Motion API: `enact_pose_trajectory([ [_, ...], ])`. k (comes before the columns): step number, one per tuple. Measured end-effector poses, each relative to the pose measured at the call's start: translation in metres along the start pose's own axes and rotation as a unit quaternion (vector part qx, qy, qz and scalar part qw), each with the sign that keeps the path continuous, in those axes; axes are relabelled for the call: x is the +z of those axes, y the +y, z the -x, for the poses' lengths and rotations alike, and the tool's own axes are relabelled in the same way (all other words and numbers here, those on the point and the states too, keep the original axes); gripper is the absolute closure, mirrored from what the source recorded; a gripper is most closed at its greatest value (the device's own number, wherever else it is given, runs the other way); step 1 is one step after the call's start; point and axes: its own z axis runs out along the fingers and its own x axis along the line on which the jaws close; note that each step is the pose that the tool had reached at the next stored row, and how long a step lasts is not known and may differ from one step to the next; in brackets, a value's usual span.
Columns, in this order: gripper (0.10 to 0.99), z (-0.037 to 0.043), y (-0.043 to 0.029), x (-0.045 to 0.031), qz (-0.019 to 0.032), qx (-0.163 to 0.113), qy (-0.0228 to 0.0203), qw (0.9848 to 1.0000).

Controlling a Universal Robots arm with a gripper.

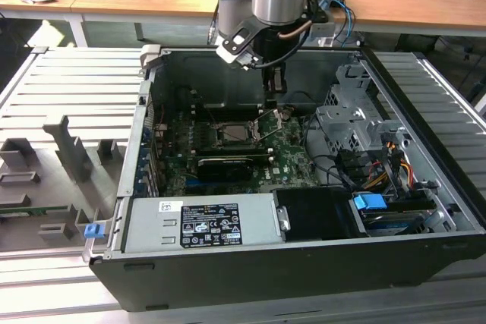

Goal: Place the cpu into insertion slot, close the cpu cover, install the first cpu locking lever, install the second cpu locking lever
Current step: 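Close the cpu cover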

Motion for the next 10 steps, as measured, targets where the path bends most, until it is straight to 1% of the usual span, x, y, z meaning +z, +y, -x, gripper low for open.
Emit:
enact_pose_trajectory([
  [10, 0.98, -0.0002, 0.0065, 0.0005, 0.0, 0.0, 0.0, 1.0],
])
